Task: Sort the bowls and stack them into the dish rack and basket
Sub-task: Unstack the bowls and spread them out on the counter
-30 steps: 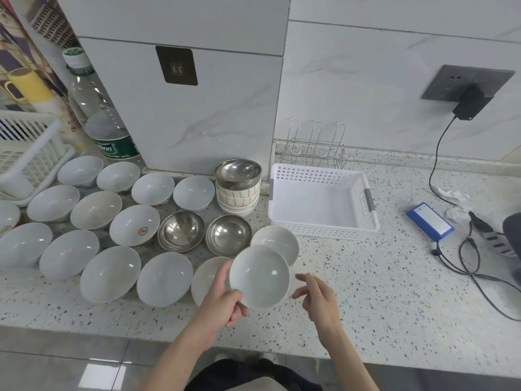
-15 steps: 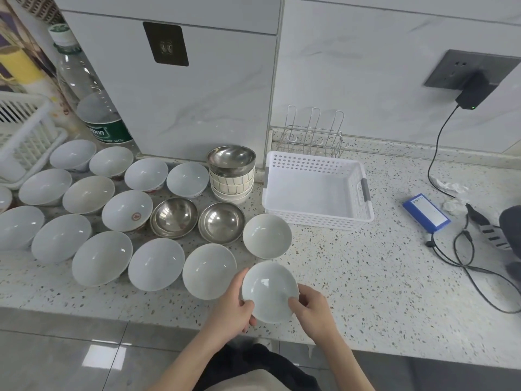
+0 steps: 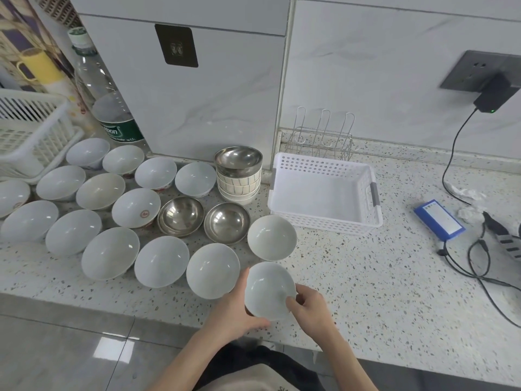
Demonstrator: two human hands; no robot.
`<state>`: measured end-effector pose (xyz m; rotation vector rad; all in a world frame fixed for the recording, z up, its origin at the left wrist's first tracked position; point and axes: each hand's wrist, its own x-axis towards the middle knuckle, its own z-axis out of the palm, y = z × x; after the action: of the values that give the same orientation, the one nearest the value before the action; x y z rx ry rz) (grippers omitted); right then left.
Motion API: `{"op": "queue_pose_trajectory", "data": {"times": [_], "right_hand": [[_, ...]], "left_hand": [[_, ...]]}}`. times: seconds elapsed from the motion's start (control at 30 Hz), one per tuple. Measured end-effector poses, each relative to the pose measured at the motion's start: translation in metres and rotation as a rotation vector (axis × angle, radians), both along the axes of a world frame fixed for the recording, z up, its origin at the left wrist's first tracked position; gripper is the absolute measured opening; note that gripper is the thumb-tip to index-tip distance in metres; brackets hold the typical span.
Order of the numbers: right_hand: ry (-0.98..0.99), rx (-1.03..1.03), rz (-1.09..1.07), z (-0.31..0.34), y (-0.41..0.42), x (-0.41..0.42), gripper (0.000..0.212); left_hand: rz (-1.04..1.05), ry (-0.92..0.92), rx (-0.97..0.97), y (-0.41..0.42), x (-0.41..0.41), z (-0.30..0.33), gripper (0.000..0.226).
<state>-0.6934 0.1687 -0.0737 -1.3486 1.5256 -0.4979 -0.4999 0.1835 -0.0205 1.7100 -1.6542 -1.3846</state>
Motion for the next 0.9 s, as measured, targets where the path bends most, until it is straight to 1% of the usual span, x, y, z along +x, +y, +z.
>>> {"op": "queue_pose_trajectory", "data": {"times": [0.07, 0.2, 0.33, 0.43, 0.53, 0.6, 0.7, 0.9], "right_hand": [[-0.013, 0.003, 0.01, 0.0, -0.001, 0.001, 0.018], [-0.003, -0.026, 0.04, -0.003, 0.0, 0.002, 0.024], [-0.009, -0.032, 0.033, -0.004, 0.001, 0.003, 0.023], [-0.025, -0.028, 0.034, -0.004, -0.001, 0.004, 0.027], [-0.034, -0.023, 0.044, -0.004, -0.002, 0.003, 0.02], [-0.043, -0.012, 0.052, -0.004, -0.003, 0.003, 0.017], [-0.065, 0.017, 0.056, -0.003, -0.005, 0.002, 0.019], [-0.082, 0.083, 0.09, 0.0, -0.01, 0.0, 0.025]], "left_hand": [[0.008, 0.005, 0.0, 0.0, 0.0, -0.001, 0.089], [0.008, -0.017, -0.015, 0.002, 0.001, -0.004, 0.09], [0.01, -0.057, -0.005, 0.002, 0.002, -0.004, 0.093], [0.014, -0.1, 0.001, 0.002, 0.004, -0.006, 0.093], [0.004, -0.148, 0.001, 0.002, 0.005, -0.009, 0.099], [-0.002, -0.174, 0.007, 0.002, 0.004, -0.011, 0.099], [-0.002, -0.188, 0.012, 0.001, 0.003, -0.013, 0.099], [0.032, -0.213, 0.05, 0.0, 0.004, -0.018, 0.107]]}}
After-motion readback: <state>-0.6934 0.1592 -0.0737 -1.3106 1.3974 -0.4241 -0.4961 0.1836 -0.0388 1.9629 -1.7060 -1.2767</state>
